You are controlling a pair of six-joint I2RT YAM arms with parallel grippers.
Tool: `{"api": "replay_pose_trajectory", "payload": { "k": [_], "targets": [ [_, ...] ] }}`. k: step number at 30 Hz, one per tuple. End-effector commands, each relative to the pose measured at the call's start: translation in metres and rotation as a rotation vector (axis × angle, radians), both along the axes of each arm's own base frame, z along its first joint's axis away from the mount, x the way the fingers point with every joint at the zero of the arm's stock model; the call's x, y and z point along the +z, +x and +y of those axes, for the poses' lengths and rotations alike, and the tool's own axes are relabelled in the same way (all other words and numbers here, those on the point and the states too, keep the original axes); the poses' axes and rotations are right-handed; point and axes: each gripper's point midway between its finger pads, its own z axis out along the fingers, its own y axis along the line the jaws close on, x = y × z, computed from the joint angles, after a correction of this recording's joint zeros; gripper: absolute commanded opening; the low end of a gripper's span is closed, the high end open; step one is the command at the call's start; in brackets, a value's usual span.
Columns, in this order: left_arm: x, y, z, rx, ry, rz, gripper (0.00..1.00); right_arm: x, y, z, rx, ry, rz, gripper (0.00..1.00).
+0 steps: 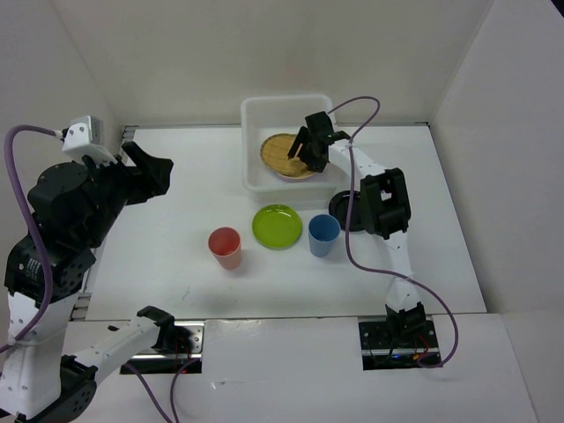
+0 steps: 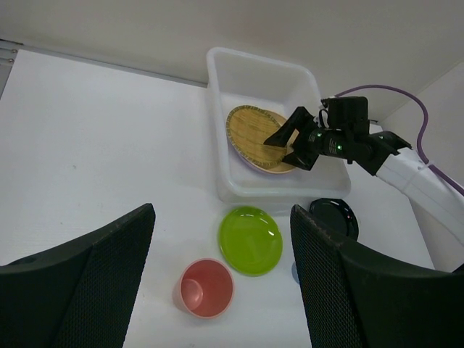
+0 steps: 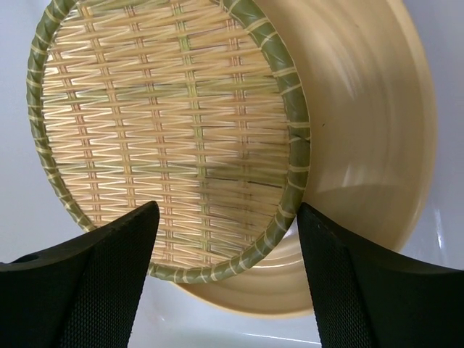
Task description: Place the mixed dishes into the plastic bin
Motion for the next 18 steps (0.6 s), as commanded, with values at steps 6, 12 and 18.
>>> {"api": "replay_pose_trajectory", "payload": {
  "k": [6, 12, 18],
  "targets": [
    [0.011, 0.005, -0.004, -0.016, -0.013, -0.049, 0.82, 0.055, -0.001, 0.009, 0.016, -0.028, -0.110, 0.84],
    [0.009, 0.004, -0.004, -0.016, -0.010, -0.040, 0.82, 0.101, 0.007, 0.033, 0.066, -0.005, -0.218, 0.89],
    [0.011, 0.001, -0.003, -0.016, -0.013, -0.049, 0.82, 0.158, 0.005, 0.067, 0.142, 0.017, -0.310, 0.92]
  ]
}}
